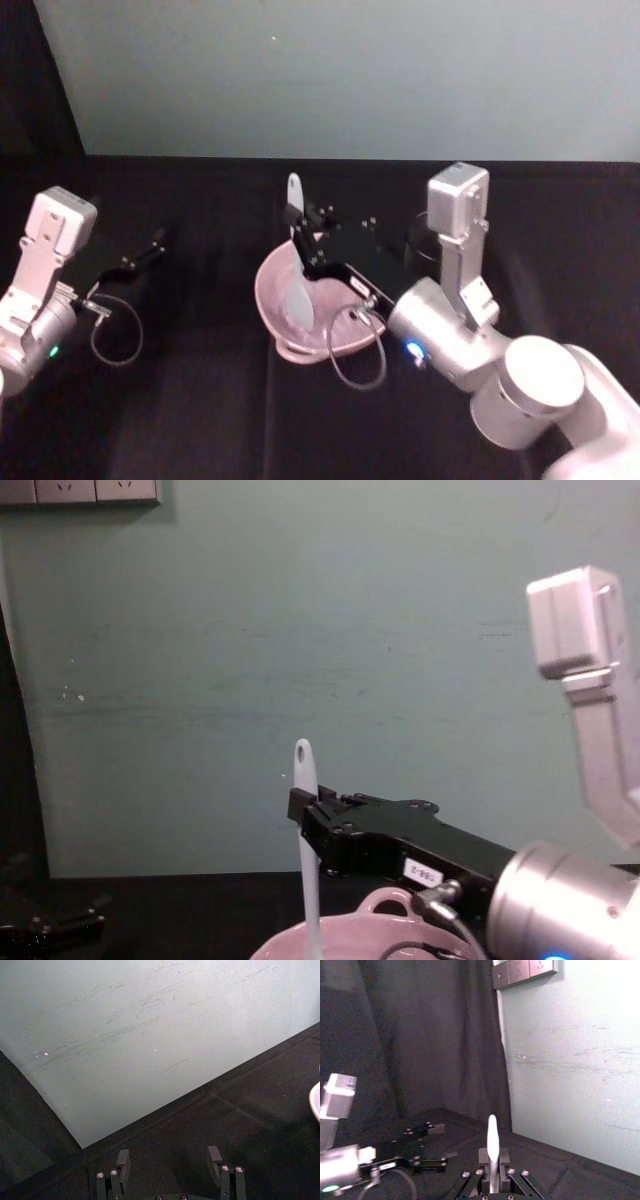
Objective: Use the one hand to pick up the spoon and stir the clear water in the bowl.
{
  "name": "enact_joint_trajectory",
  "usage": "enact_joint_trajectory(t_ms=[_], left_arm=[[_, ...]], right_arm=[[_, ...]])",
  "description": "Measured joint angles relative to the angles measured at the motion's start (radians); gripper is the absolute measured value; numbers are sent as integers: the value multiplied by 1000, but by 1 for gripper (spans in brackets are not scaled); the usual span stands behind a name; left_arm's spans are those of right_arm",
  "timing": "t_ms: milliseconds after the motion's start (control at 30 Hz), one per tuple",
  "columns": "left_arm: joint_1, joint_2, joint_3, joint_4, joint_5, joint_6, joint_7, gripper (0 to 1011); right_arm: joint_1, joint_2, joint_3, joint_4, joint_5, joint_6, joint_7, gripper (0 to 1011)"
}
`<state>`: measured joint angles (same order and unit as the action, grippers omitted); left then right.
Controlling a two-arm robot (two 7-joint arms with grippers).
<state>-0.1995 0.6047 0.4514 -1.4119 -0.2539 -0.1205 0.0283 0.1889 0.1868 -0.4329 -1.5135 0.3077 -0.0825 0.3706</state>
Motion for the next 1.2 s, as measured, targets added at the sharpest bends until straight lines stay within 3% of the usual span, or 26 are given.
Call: enact_joint_trajectory(t_ms=[233, 467, 567, 667, 867, 1033, 1200], left_arm=[[0, 0, 0, 0, 0, 0, 0, 1011], [0, 0, 0, 0, 0, 0, 0, 1011], [0, 0, 0, 0, 0, 0, 0, 1011], [0, 0, 0, 0, 0, 0, 0, 1011], [0, 0, 0, 0, 0, 0, 0, 1011], [0, 0, 0, 0, 0, 0, 0, 1011], [0, 0, 0, 0, 0, 0, 0, 1011]], right_arm=[[77, -52, 10, 147, -42, -82, -40, 110], [105, -60, 48, 206, -98, -157, -84, 111], [99, -47, 60, 199, -117, -170, -92, 110], [64, -17, 79, 148, -122, -155, -83, 110], [-23, 22, 91, 30, -78, -100, -31, 110], [-58, 22, 70, -14, -52, -79, -8, 110], [-46, -7, 38, 11, -49, -84, -3, 111]])
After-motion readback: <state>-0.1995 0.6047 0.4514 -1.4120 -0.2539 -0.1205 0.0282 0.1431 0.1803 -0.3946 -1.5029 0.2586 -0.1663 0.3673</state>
